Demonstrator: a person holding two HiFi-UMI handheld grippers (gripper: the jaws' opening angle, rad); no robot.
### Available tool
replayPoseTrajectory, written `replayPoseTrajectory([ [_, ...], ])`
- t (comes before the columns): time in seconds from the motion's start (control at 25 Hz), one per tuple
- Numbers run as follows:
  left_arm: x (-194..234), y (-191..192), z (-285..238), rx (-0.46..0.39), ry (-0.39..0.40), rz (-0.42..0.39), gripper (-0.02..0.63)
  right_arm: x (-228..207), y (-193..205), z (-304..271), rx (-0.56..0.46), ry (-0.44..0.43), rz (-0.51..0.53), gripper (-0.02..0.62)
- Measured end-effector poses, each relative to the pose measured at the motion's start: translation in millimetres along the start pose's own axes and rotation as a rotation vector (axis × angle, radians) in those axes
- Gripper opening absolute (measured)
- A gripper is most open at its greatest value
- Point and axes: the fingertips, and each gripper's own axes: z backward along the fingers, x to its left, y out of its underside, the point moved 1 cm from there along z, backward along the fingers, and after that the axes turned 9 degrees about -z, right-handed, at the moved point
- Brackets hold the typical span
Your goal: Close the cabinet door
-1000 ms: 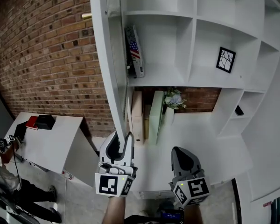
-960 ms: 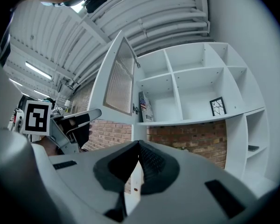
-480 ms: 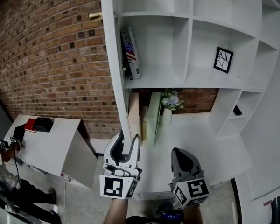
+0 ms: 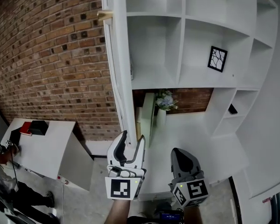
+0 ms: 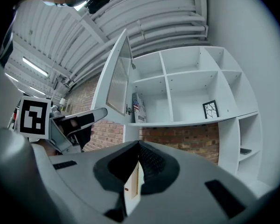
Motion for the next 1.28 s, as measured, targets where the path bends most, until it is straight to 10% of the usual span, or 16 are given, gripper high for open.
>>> replayPoseTrajectory([
  [1.28,-71,17,-65,0.046,0.188,-0.050,0.221,-65,-3,10,-0.011,0.121,-0.019,0.000],
])
